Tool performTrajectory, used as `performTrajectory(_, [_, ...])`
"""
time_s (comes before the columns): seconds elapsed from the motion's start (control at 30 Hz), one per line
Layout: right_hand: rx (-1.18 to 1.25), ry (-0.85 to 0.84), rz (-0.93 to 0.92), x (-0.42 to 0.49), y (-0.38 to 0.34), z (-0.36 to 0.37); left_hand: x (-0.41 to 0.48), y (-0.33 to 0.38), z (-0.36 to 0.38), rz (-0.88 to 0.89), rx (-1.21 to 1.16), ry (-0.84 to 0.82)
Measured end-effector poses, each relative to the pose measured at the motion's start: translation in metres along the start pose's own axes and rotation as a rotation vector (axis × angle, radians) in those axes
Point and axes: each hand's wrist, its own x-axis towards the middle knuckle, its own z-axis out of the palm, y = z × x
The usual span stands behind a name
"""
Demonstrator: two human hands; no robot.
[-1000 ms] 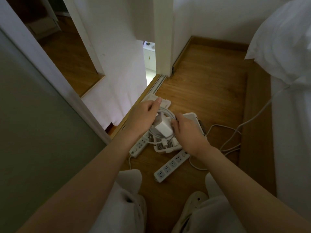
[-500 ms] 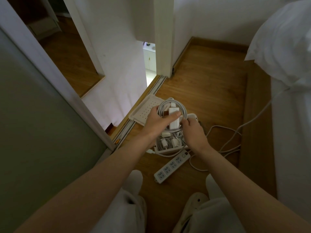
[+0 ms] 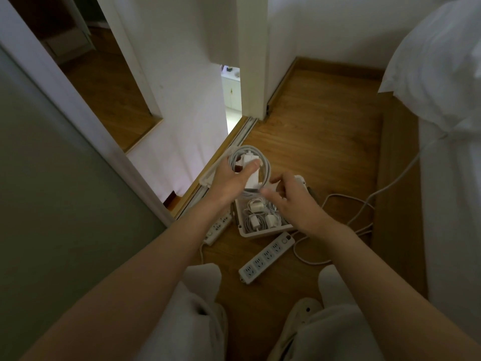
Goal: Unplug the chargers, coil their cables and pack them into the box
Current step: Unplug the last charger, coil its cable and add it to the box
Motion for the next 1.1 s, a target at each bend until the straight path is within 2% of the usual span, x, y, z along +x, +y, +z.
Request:
performTrajectory(0.07, [-0.273, -0.097, -0.098, 0.000, 0.010, -0.005, -0.001, 0.000, -0.007, 0.020, 0.052, -0.062])
performTrajectory(0.13, [-0.441, -0.151, -0.071, 0.000, 0.019, -0.010, -0.002, -0.003, -0.015, -0.008, 0.079, -0.114])
performTrajectory(0.27, [-0.912, -0.010, -0.066, -0.001, 0.022, -0.016, -0.005, -0.007, -0.026, -0.008, 0.082, -0.249])
performTrajectory(0.3, [-0.934, 0.026, -0.044, -0.002, 0.018, -0.015, -0.007, -0.006, -0.026, -0.019, 0.077, -0.284])
performTrajectory(0.37, [-0.793, 0.040, 0.053, -0.003, 0.013, -0.011, -0.008, -0.005, -0.023, -0.067, 0.053, -0.325])
performTrajectory(0.47, [-0.393, 0.086, 0.229, 0.001, 0.016, -0.009, -0.009, -0.005, -0.018, -0.079, 0.091, -0.340])
performTrajectory(0.57, [0.102, 0.166, 0.382, 0.008, 0.015, -0.018, -0.010, -0.011, -0.016, -0.059, 0.191, -0.358])
performTrajectory(0.63, [0.546, 0.190, 0.465, 0.010, 0.009, -0.025, -0.007, -0.016, -0.015, -0.032, 0.257, -0.342])
performTrajectory(0.7, [0.937, 0.206, 0.483, 0.008, 0.004, -0.030, -0.004, -0.019, -0.015, -0.026, 0.317, -0.330])
performTrajectory(0.73, [1.045, 0.216, 0.480, 0.005, 0.004, -0.032, -0.004, -0.018, -0.014, -0.021, 0.340, -0.326])
performTrajectory(0.8, [1.091, 0.246, 0.533, 0.004, 0.005, -0.031, -0.004, -0.016, -0.014, 0.000, 0.387, -0.337])
performTrajectory(0.93, [0.880, 0.289, 0.667, 0.006, 0.008, -0.018, -0.007, -0.016, -0.012, -0.019, 0.376, -0.412])
performTrajectory(1.1, [0.570, 0.279, 0.607, 0.007, 0.017, -0.017, -0.008, -0.011, -0.012, -0.103, 0.155, -0.366])
